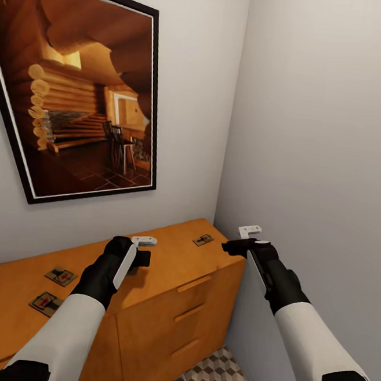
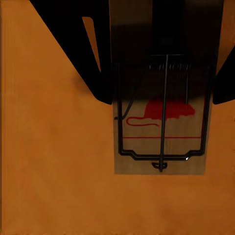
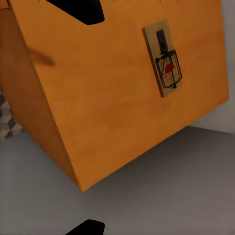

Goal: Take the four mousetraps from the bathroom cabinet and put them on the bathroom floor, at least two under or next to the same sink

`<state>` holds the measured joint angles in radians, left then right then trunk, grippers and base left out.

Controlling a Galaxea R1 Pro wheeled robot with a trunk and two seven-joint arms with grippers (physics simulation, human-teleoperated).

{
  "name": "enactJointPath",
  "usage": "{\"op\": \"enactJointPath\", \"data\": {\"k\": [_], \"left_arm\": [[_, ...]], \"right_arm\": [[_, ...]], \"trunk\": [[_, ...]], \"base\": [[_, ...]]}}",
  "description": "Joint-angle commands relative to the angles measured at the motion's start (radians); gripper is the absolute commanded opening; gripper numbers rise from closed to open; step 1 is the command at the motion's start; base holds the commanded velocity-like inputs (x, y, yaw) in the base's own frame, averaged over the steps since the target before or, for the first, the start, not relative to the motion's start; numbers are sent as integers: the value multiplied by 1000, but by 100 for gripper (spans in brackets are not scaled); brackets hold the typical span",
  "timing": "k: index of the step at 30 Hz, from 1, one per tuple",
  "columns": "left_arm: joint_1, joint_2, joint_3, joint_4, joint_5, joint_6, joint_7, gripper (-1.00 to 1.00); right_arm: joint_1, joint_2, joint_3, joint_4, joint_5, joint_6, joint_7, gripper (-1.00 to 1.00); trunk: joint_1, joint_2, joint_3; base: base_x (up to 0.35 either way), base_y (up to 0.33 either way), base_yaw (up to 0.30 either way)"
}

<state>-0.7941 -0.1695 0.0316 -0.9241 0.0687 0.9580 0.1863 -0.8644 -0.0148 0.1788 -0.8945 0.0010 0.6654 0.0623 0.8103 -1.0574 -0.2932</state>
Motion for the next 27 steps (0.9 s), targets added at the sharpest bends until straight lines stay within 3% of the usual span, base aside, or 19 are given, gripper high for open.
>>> {"op": "enactJointPath", "data": {"k": [1,27], "left_arm": [[-1,-1,2,-1,5,4,7,-100],[-1,-4,2,-2,6,3,5,-100]], "right_arm": [[-1,1,3,-1,1,5,2,100],[-1,9,3,0,1,5,2,100]], "trunk": [[-4,6,2],[-103,188,83]], "base": [[0,0,0],[0,0,0]]}}
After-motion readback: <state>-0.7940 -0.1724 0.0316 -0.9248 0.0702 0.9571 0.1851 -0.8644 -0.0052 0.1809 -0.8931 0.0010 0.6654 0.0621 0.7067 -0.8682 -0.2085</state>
